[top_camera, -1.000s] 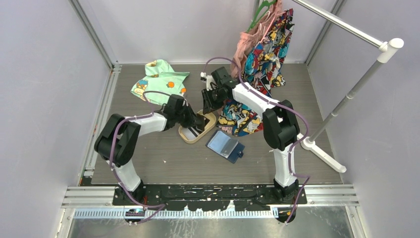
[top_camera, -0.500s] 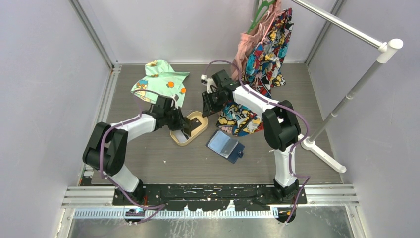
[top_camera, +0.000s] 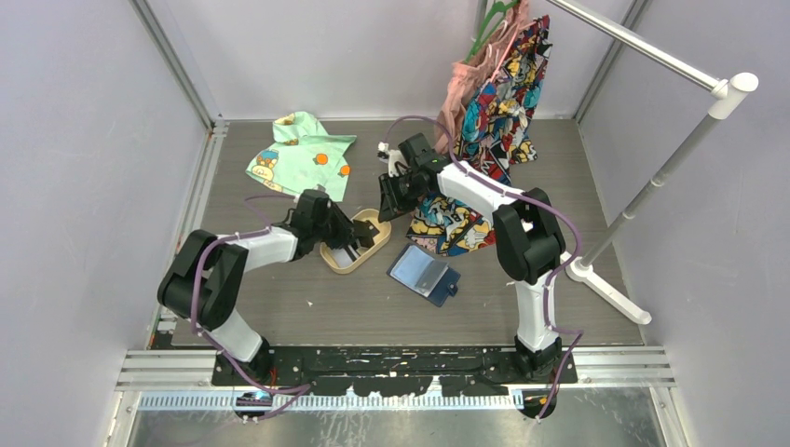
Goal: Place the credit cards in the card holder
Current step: Pick up the credit card from the storage box.
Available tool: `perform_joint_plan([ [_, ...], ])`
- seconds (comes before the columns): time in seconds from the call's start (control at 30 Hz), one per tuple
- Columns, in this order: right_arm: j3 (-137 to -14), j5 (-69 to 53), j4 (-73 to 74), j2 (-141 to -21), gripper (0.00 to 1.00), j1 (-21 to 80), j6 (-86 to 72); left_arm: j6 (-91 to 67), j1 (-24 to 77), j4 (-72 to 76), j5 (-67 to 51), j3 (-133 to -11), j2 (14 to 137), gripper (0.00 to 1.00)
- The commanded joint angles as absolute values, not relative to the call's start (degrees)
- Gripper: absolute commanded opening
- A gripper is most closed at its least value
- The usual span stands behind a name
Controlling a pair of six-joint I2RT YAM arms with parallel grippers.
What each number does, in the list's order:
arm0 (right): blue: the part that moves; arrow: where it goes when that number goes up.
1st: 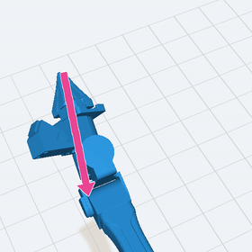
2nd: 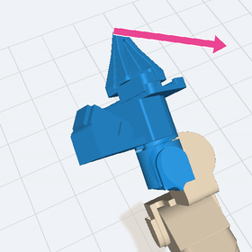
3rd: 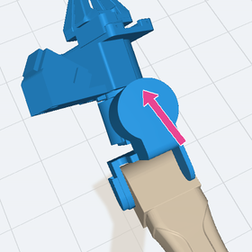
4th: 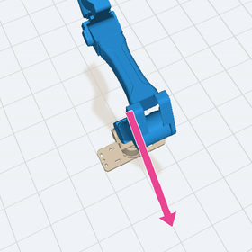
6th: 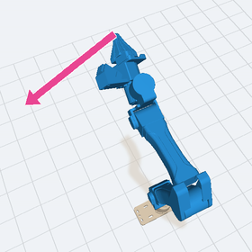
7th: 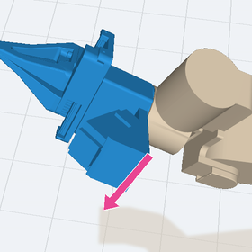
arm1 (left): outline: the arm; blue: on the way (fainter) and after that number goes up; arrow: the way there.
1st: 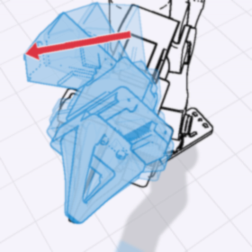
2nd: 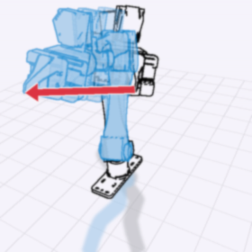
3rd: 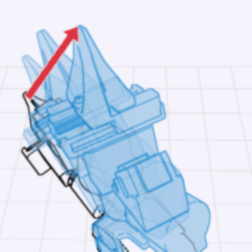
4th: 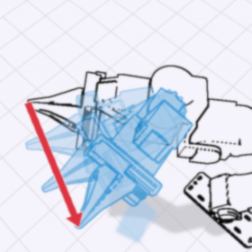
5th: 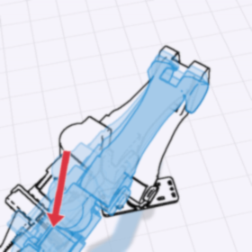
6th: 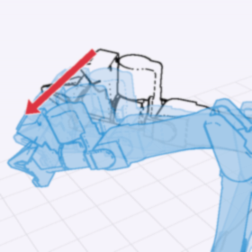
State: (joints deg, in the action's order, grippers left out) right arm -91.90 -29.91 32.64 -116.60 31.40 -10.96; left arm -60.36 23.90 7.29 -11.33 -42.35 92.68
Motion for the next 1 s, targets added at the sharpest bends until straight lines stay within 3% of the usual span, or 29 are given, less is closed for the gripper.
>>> perform_joint_plan([
  [0.0,-91.9,-31.0,30.4,-112.6,0.29,31.6,-11.7,-64.7,24.0,14.2,-9.8,-41.9,94.0,0.22],
  [0.2,-91.9,-31.1,30.4,-112.5,0.29,31.6,-11.6,-65.0,23.9,14.2,-9.2,-41.2,92.5,0.29],
  [0.53,-91.8,-31.1,30.5,-112.3,0.29,31.6,-11.3,-67.3,23.3,21.5,-11.0,-37.9,91.4,0.24],
  [0.73,-91.7,-31.2,30.4,-112.3,0.29,31.6,-11.3,-68.5,23.2,27.2,-13.9,-39.1,96.7,0.24],
  [0.97,-91.6,-31.0,30.3,-112.1,0.29,31.6,-11.2,-66.3,23.3,23.7,-14.4,-42.5,99.7,0.24],
])
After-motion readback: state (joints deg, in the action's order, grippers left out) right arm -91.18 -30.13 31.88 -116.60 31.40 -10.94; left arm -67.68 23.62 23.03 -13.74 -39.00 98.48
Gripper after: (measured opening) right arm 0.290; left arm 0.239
